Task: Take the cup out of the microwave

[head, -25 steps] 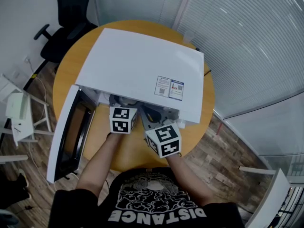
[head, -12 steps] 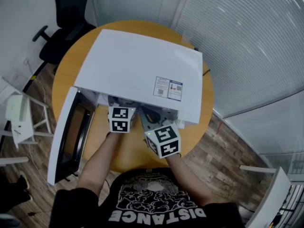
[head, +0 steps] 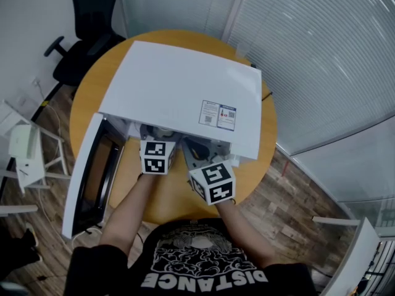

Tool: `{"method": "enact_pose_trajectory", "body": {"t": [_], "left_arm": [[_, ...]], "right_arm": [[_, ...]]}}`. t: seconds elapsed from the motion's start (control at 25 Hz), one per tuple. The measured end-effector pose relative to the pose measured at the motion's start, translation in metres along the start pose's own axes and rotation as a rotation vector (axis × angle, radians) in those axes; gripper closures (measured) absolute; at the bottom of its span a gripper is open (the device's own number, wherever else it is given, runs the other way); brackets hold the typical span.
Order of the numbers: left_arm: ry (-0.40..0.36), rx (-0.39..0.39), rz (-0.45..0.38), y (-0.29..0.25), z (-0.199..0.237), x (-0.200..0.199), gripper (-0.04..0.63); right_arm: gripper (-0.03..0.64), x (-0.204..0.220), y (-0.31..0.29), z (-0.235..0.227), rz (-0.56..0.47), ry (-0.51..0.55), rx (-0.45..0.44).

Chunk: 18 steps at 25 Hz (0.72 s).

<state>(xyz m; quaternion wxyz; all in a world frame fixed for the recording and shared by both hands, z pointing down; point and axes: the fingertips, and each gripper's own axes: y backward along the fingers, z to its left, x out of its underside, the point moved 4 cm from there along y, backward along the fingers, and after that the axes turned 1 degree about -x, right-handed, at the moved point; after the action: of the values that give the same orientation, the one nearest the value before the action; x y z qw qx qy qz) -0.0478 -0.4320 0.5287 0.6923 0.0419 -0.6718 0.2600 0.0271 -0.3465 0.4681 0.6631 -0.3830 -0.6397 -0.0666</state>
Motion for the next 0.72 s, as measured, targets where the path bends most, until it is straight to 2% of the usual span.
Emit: {"method": "enact_pose_trajectory", "body": {"t": [0.72], "left_arm": [[-0.006,-0.012,-0.021,0.052,0.0,-0.007,0.152]], "right_arm": [[0.601,-0.007,0.021,0.028,-0.052,0.0,0.004]]}}
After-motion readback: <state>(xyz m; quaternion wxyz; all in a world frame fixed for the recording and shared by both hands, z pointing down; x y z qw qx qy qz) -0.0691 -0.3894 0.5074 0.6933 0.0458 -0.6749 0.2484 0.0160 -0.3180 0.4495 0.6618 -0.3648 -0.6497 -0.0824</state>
